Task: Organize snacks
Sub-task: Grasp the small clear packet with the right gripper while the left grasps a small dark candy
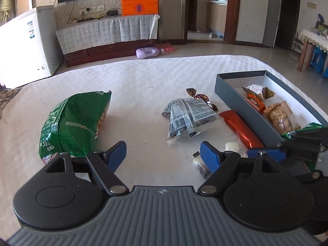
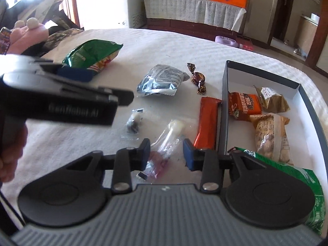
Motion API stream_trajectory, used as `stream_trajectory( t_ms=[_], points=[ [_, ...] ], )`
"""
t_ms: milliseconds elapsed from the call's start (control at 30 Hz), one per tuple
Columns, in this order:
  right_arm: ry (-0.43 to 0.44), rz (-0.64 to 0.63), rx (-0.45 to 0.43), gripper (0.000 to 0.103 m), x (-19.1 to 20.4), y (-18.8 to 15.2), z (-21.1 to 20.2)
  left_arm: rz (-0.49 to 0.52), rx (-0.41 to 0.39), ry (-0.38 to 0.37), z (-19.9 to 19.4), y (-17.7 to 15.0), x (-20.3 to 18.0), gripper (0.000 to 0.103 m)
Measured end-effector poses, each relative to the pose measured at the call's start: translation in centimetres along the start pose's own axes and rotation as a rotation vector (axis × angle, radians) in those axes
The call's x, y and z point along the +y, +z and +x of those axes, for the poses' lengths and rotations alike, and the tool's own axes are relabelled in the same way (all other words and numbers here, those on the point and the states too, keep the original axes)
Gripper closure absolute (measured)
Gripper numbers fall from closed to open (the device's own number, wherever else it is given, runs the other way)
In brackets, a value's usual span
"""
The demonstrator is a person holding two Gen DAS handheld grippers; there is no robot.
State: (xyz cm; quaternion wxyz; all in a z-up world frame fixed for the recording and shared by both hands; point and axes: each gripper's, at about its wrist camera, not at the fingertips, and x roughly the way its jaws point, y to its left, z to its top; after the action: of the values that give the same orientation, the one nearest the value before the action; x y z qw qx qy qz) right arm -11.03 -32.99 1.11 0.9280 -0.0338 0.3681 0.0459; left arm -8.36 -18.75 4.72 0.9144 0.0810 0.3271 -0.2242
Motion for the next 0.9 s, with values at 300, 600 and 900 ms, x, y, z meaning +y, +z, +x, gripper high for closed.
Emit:
stream_trajectory(
  t_ms=[300, 600, 900],
  points=[
    [0.033, -0.032, 0.005, 0.082, -0.6, 0.6, 0.2, -0.037, 0.019, 0.031, -0.2, -0.5, 0.7, 0.020],
    [0.072, -0.077, 0.028, 0.090, -1.1, -0.9, -2.7, 0.045, 0.025, -0.020, 1.4, -1.5, -2.6, 0.021],
    [0.075, -0.083, 0.043, 0.091, -1.5, -1.3, -2.4, 0.101, 0.002, -0.090, 1.7, -2.5, -4.2, 0.069]
  ],
)
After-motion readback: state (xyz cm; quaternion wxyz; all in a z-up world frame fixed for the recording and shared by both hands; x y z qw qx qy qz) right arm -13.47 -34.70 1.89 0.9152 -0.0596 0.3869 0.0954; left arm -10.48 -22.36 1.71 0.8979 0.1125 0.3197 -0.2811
